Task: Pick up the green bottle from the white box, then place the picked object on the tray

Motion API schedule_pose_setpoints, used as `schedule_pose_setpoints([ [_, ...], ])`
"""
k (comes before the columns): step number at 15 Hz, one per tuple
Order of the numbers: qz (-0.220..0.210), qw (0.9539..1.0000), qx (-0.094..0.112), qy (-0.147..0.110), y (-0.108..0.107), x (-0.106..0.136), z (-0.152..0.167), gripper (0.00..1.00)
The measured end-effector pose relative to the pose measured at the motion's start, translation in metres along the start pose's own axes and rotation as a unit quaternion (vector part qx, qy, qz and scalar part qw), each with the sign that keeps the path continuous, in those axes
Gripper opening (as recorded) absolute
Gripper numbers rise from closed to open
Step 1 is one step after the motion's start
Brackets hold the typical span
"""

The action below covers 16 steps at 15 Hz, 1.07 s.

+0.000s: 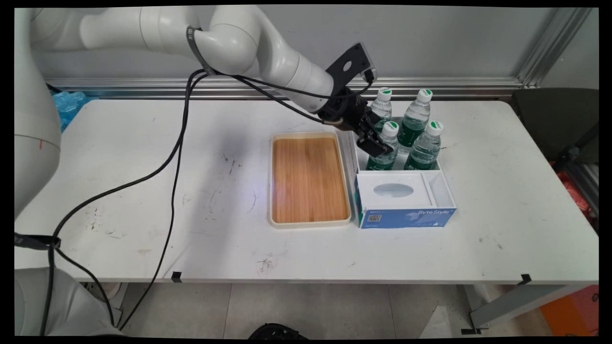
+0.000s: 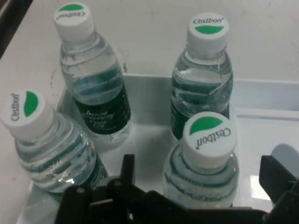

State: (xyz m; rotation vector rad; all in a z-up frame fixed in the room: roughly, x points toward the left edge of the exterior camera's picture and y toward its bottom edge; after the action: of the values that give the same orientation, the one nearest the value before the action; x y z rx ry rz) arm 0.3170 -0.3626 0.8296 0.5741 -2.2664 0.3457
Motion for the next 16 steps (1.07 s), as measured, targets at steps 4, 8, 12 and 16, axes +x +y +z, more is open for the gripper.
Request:
schedule_pose_setpoints([
  [4,-0.008,1.0,0.0,0.001,0.0,-0.003,0.005,1.0],
  [8,-0.016,0.9999,-0.002,0.003,0.002,-0.007,0.009,0.0],
  [12,-0.022,0.9997,-0.006,0.006,0.004,-0.01,0.01,0.0],
  [16,-0.026,0.9996,-0.008,0.01,0.005,-0.01,0.008,0.0],
])
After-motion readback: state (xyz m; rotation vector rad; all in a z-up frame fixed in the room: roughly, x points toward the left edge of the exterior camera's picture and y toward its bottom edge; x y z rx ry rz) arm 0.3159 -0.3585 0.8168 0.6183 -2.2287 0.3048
